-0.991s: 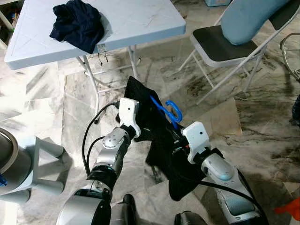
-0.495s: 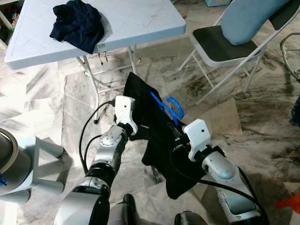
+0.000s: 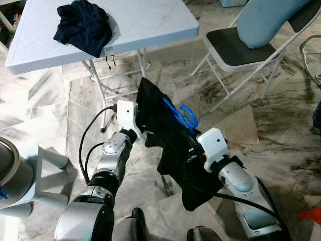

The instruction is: Hang hanger

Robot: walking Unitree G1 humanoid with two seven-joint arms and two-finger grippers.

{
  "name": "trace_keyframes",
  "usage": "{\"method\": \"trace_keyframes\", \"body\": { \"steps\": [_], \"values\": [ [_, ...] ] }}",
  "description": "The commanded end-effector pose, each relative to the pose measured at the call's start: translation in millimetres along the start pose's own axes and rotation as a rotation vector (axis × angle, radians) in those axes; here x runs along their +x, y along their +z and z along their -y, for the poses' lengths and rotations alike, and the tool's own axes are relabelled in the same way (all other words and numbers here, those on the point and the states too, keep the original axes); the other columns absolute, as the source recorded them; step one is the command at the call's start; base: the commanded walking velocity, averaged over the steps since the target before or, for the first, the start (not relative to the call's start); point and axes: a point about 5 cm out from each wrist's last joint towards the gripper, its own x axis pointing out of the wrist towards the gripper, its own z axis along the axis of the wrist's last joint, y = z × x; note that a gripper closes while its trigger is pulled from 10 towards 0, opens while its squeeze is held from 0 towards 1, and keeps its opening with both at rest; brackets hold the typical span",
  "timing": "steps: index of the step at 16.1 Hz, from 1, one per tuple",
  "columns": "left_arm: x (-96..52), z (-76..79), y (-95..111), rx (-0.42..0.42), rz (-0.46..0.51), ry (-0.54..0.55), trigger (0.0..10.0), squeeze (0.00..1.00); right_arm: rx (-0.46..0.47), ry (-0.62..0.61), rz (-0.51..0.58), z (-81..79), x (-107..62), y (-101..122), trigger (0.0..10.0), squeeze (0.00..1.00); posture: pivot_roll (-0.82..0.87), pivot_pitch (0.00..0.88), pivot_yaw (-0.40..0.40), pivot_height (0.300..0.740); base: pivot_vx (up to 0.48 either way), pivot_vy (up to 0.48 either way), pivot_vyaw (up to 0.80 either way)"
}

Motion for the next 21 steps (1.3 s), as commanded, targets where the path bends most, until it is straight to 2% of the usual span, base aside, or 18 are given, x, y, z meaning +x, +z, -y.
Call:
{"method": "trace_keyframes", "body": {
  "steps": [1,7,9,11,14,18,21],
  "values": [
    [-3.8,-27.8,16.4,0.020,0.060,0.123,0.0,0.00,-0.019,-0.036,-0.012,6.7,-5.7,-5.5,10.0,0.00,-0.15,0.217,0.080,0.740,0.000,0.000,0.00],
    [-7.4,-63.1,47.1,0.087,0.138,0.285,0.0,0.00,-0.096,-0.021,-0.116,16.8,-33.1,-33.9,10.0,0.00,-0.15,0.219,0.083,0.740,0.000,0.000,0.00],
    [-8.3,-67.4,50.3,0.094,0.142,0.302,0.0,0.00,-0.099,-0.015,-0.120,20.8,-39.7,-36.1,10.0,0.00,-0.15,0.219,0.084,0.740,0.000,0.000,0.00],
    [-9.6,-76.6,59.6,0.110,0.164,0.347,0.0,0.00,-0.123,0.041,-0.170,28.3,-61.2,-46.8,10.0,0.00,-0.15,0.216,0.085,0.740,0.000,0.000,0.00],
    [-10.2,-81.6,63.9,0.116,0.168,0.367,0.0,0.00,-0.139,0.111,-0.229,30.4,-80.2,-58.0,10.0,0.00,-0.16,0.214,0.082,0.740,0.000,0.000,0.00],
    [-16.4,-92.9,62.8,0.120,0.145,0.423,0.0,0.00,-0.114,0.168,-0.242,32.2,-96.9,-55.6,10.0,0.00,-0.16,0.216,0.088,0.740,0.000,0.000,0.00],
    [-22.1,-98.8,53.7,0.110,0.102,0.457,0.0,0.00,-0.064,0.123,-0.178,46.9,-98.3,-39.1,10.0,0.00,-0.17,0.222,0.097,0.740,0.000,0.000,0.00]
  ]
}}
